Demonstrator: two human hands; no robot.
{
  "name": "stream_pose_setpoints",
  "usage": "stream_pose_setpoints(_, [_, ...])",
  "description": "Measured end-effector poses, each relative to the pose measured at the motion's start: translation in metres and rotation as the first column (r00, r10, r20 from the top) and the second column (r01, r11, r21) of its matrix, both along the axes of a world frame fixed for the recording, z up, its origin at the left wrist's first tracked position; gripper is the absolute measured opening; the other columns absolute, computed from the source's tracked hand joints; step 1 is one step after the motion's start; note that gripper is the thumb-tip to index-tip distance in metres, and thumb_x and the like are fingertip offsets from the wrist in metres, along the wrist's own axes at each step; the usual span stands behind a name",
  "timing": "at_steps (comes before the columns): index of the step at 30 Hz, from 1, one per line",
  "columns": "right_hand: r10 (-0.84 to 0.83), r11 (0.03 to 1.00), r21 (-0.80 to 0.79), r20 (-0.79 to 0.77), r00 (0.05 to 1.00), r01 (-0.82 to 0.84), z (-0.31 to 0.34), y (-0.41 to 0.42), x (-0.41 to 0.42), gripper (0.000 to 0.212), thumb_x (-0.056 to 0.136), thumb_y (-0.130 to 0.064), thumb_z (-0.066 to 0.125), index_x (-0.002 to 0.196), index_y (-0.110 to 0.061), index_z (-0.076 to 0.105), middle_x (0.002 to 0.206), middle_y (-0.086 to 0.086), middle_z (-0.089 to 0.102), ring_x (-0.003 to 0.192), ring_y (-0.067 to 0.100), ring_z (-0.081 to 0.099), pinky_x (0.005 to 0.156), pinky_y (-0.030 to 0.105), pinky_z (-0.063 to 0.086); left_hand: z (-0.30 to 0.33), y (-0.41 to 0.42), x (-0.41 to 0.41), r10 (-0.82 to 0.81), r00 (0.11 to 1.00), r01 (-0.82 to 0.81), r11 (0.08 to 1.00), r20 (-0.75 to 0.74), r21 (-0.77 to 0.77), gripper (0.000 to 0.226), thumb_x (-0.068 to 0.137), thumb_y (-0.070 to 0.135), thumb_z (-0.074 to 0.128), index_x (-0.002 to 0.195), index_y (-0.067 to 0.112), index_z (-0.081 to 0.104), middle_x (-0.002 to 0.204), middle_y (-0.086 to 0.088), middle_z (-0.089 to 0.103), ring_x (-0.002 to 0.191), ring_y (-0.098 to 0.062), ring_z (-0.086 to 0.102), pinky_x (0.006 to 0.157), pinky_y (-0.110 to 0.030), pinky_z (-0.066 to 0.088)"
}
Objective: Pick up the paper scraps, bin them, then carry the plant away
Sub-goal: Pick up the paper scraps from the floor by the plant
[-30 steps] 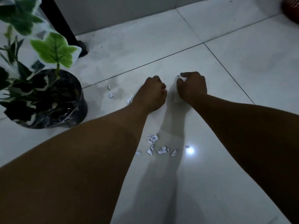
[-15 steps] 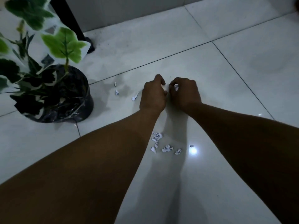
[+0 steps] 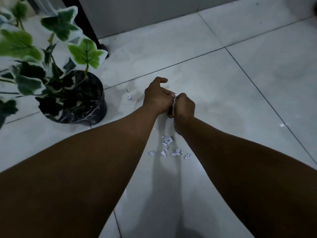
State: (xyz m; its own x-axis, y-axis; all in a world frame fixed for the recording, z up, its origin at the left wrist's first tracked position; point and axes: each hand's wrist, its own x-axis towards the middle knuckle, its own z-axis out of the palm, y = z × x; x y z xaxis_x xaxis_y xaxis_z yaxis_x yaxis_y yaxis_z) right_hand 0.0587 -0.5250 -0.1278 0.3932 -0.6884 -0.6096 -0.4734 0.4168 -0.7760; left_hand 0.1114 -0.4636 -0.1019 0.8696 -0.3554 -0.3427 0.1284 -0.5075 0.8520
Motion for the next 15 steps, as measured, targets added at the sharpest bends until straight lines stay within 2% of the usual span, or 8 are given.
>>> stream_pose_setpoints(4, [0.087,0.996,0.021,-0.02,0.996,-0.087,0.004,0.005,-0.003,0.032,0.089,-0.011,0.036,0.06,-0.011,0.05,0.056,0.009,0.051,0.05,0.026,0.048,0.051,0.031,0.037,0.006,0.012,-0.004,-0.02,1.0,0.02,0.999,0.006,0.044,0.058,0.079,-0.005,0.066,0.128,0.019,0.046,0.079,0.001,0.074,0.07,0.002,0.062,0.048,0.003,0.039])
stream_pose_setpoints(6, [0.135,0.991,-0.009,0.0,0.991,-0.135,-0.001,0.009,-0.003,0.03,0.091,-0.014,0.037,0.064,-0.012,0.052,0.061,0.007,0.054,0.055,0.025,0.05,0.056,0.035,0.045,0.003,0.017,-0.007,0.027,1.0,-0.027,0.999,0.004,0.037,0.056,0.08,-0.006,0.066,0.126,0.019,0.047,0.084,-0.005,0.072,0.068,-0.004,0.06,0.046,-0.001,0.04])
stream_pose_setpoints(9, [0.251,0.967,-0.056,0.022,0.968,-0.249,-0.013,0.016,-0.006,0.024,0.094,-0.025,0.039,0.083,-0.013,0.057,0.082,0.008,0.06,0.075,0.026,0.057,0.078,0.046,0.055,-0.006,0.027,-0.014,0.034,0.999,-0.036,0.997,0.037,0.061,0.053,0.077,-0.004,0.07,0.12,0.019,0.05,0.086,-0.008,0.068,0.071,-0.012,0.059,0.054,-0.012,0.045])
stream_pose_setpoints(10, [0.265,0.963,-0.061,0.022,0.964,-0.263,-0.013,0.018,-0.007,0.024,0.093,-0.024,0.04,0.084,-0.012,0.058,0.082,0.009,0.061,0.075,0.026,0.057,0.077,0.046,0.055,-0.009,0.03,-0.017,0.033,0.997,-0.038,0.997,0.069,0.066,0.051,0.076,-0.001,0.073,0.117,0.018,0.05,0.083,-0.006,0.065,0.07,-0.013,0.058,0.056,-0.015,0.044])
stream_pose_setpoints(12, [0.245,0.969,-0.032,0.033,0.969,-0.243,-0.011,0.018,-0.009,0.026,0.09,-0.02,0.042,0.074,-0.009,0.06,0.071,0.012,0.06,0.068,0.027,0.057,0.065,0.042,0.049,-0.012,0.035,-0.019,0.045,0.988,-0.057,0.995,0.151,0.08,0.048,0.073,0.008,0.079,0.111,0.018,0.051,0.074,-0.001,0.059,0.063,-0.011,0.053,0.054,-0.014,0.04])
stream_pose_setpoints(13, [0.228,0.973,0.016,0.05,0.972,-0.229,-0.009,0.017,-0.01,0.026,0.089,-0.02,0.045,0.072,-0.009,0.06,0.07,0.015,0.06,0.067,0.029,0.058,0.063,0.039,0.045,-0.012,0.037,-0.021,0.05,0.983,-0.065,0.994,0.176,0.083,0.047,0.073,0.012,0.081,0.109,0.018,0.052,0.071,0.001,0.057,0.061,-0.011,0.051,0.052,-0.014,0.039])
stream_pose_setpoints(15, [0.194,0.965,0.16,0.095,0.976,-0.208,-0.004,0.013,-0.014,0.024,0.091,-0.024,0.051,0.079,-0.008,0.062,0.078,0.018,0.062,0.071,0.031,0.06,0.065,0.038,0.045,-0.01,0.04,-0.023,0.021,0.984,-0.033,0.997,0.176,0.064,0.046,0.074,0.017,0.083,0.108,0.018,0.052,0.071,0.001,0.06,0.061,-0.011,0.055,0.054,-0.016,0.042])
